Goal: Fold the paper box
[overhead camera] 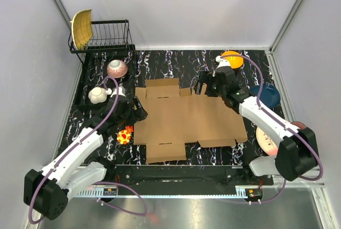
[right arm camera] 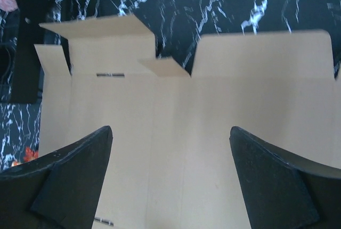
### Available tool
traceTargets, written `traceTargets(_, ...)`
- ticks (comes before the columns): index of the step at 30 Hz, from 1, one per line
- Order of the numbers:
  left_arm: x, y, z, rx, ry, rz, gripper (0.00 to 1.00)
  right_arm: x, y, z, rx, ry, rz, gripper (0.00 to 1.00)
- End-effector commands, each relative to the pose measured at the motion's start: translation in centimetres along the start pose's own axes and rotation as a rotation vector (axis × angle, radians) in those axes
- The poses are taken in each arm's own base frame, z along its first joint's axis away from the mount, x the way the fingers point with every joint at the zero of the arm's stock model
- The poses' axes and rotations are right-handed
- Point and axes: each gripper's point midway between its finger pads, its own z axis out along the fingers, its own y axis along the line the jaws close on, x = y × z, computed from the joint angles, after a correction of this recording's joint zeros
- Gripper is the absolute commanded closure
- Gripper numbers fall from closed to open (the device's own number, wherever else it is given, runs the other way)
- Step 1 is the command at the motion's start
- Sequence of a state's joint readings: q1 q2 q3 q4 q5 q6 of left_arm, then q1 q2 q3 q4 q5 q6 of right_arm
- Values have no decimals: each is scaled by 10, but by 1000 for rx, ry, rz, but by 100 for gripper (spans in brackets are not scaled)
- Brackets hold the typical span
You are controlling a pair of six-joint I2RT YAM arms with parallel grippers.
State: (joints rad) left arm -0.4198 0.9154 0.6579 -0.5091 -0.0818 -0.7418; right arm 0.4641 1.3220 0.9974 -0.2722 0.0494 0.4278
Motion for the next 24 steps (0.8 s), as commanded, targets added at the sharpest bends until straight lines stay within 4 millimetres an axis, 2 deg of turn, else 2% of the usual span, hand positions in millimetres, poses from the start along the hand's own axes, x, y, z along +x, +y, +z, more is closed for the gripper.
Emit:
traceTargets(1,-20,-19,-10,20,-92,13,7,-48,32,16,-114,-170,-87,5)
traceTargets(4,-21,-14,-14,4,-107,16,7,-62,55,28,-208,-177,-196,5)
traceTargets(5,-22,-11,-16,-7,-113,18,7,-58,63,31,-253,-140,-240,5)
traceTargets(6,-24,-7,-17,-26,-126,22,7,-64,71,39,-276,-132,-265,6)
traceTargets(8,-24,3,-18,-71,-130,29,7,-63,79,49,-321,-119,-346,6)
traceTargets(12,-22,10,-22,-101,-133,19,6,-60,87,79,-374,-96,-450,8)
traceTargets(21,-14,11,-26,-68,-120,11,4,-43,107,125,-501,-72,-707,9)
traceTargets(24,-13,14,-26,-81,-112,22,4,-39,114,132,-537,-55,-743,11)
